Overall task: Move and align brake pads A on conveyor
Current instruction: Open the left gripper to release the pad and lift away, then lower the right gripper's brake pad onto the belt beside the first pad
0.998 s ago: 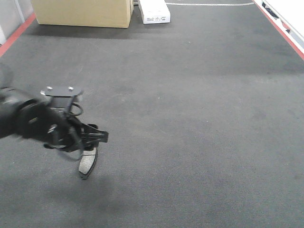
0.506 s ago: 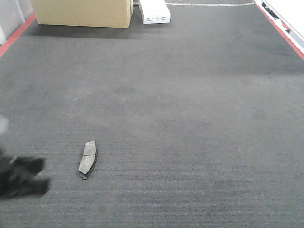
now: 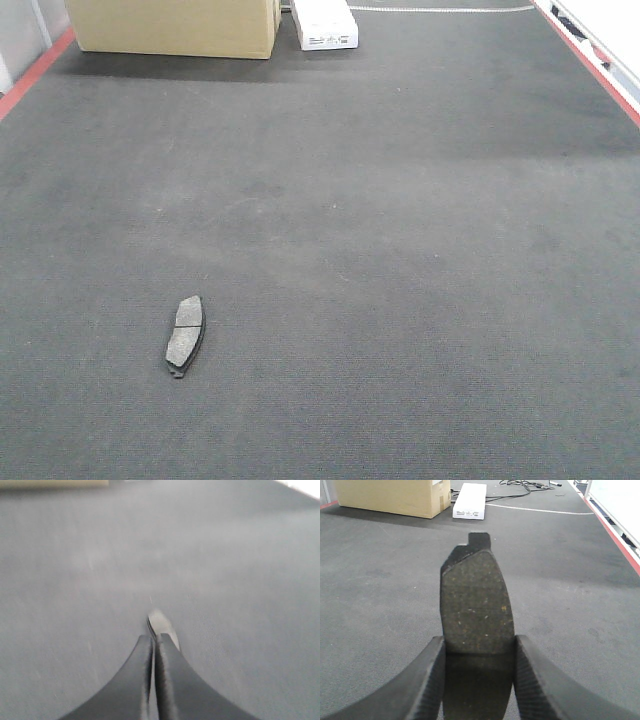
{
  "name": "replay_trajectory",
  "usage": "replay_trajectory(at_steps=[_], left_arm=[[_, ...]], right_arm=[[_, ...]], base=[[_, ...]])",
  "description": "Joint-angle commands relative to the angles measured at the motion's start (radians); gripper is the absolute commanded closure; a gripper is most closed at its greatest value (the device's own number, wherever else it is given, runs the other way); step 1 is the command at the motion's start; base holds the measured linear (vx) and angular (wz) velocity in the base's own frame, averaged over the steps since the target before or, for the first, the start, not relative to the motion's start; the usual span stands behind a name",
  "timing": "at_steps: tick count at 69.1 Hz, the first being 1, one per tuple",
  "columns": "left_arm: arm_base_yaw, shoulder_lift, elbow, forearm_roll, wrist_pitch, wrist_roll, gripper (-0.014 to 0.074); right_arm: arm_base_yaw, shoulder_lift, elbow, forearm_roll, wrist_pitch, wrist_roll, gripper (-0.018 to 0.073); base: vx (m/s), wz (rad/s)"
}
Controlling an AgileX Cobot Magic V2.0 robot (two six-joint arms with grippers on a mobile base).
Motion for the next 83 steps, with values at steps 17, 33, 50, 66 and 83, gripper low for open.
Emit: replay_trajectory(at_steps=[17, 33, 50, 66, 83], left_arm=[[-0.006, -0.01, -0.023, 0.017, -0.076, 0.001, 0.0603], [-0.006, -0.01, -0.023, 0.017, -0.077, 0.001, 0.0603], [-0.006, -0.01, -0.023, 0.017, -0.077, 0.001, 0.0603], [-0.006, -0.01, -0.023, 0.017, -0.077, 0.001, 0.0603], [-0.006, -0.01, -0.023, 0.017, -0.077, 0.001, 0.0603]], right_arm=[[-0.001, 0.007, -0.028, -0.008, -0.098, -0.008, 0.0564], [-0.001, 0.007, -0.028, -0.007, -0.097, -0.008, 0.0564], [-0.001, 0.009, -0.028, -0.001, -0.116, -0.005, 0.0561], [-0.001, 0.251, -0.093, 0.013, -0.18, 0.023, 0.0557], [-0.001, 0.632, -0.251, 0.028, -0.109, 0.078, 0.0551]], base=[[0.0, 0.0], [0.0, 0.0], [0.0, 0.0], [0.0, 0.0], [0.0, 0.0]])
